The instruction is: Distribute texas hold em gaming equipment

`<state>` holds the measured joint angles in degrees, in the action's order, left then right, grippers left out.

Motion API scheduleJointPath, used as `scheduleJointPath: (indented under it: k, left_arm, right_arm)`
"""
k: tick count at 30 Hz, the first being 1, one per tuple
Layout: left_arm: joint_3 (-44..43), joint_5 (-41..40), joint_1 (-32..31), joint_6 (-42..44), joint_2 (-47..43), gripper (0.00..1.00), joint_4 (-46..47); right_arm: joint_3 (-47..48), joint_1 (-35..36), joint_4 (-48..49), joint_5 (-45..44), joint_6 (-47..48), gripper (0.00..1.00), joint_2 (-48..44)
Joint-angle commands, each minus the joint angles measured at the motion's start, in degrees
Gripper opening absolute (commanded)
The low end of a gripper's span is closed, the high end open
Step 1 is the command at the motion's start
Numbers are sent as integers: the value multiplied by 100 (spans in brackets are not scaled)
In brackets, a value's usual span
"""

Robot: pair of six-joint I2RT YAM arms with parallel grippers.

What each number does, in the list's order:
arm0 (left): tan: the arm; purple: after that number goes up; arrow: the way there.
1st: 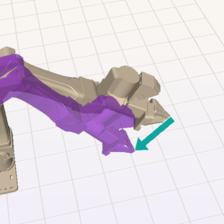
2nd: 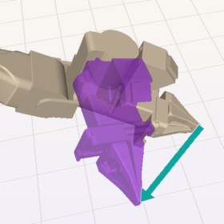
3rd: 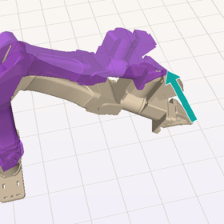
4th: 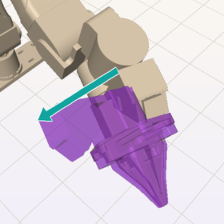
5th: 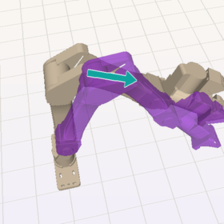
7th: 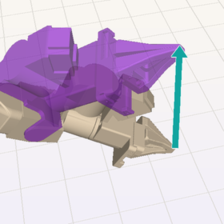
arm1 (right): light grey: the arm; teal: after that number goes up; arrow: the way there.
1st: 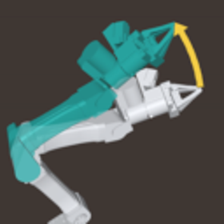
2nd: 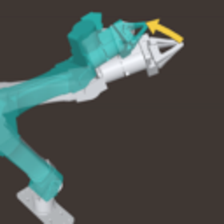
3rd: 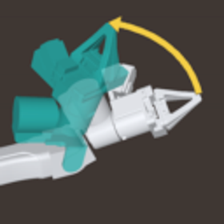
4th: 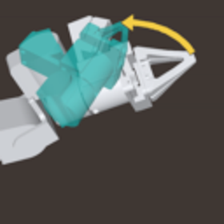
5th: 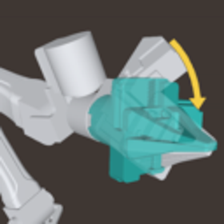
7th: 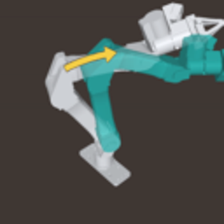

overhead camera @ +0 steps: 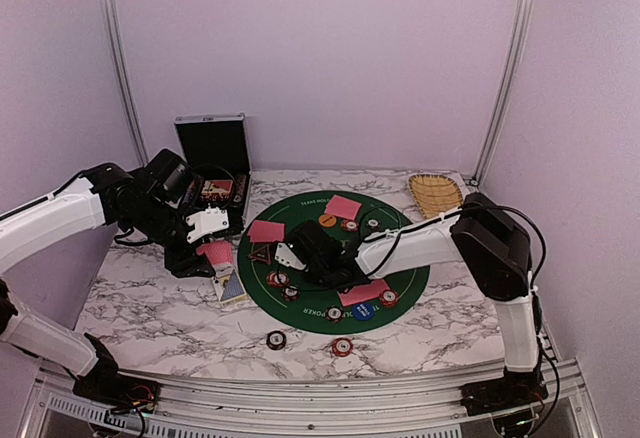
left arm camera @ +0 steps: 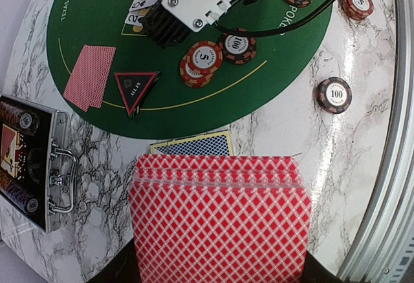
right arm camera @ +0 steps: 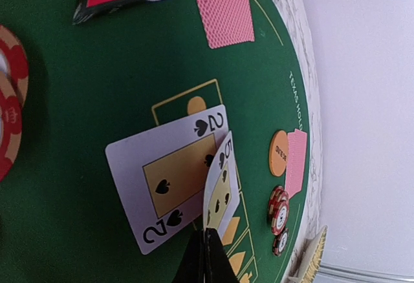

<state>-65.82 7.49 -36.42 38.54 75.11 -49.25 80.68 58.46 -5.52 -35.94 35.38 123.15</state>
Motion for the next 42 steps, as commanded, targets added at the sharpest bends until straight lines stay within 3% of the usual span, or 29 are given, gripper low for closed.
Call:
scheduleJointPath:
  k: [1, 5, 9, 16, 22, 27, 39, 42]
  left_arm:
    - [-15, 77, 13, -44, -82, 0, 4]
    - [-27, 72, 13, -53, -83, 0, -1]
    - [-32, 65, 13, -49, -78, 0, -5]
    - [-11, 78, 13, -60, -107, 0, -3]
    - [0, 96, 13, -65, -101, 0, -5]
    - [-1, 95, 13, -58, -126, 0, -5]
    - [-48, 122, 13, -40, -38, 0, -5]
    - [-71, 139, 13, -33, -28, 0, -5]
  right_arm:
    - [-205, 100, 477, 307, 364, 0, 94]
    - [-271, 113, 356, 449, 215, 1, 72]
    - [-216, 113, 230, 451, -9, 31, 22]
    - [-218, 28, -27, 652, -412, 54, -326]
    - [-358, -287, -113, 806, -1152, 59, -829]
    - [-145, -763, -515, 1057, -2326, 60, -1209]
    - [14, -1284, -1485, 3173, -4619, 62, -1433]
    - [-3, -1339, -1612, 4092, -5123, 62, -1456]
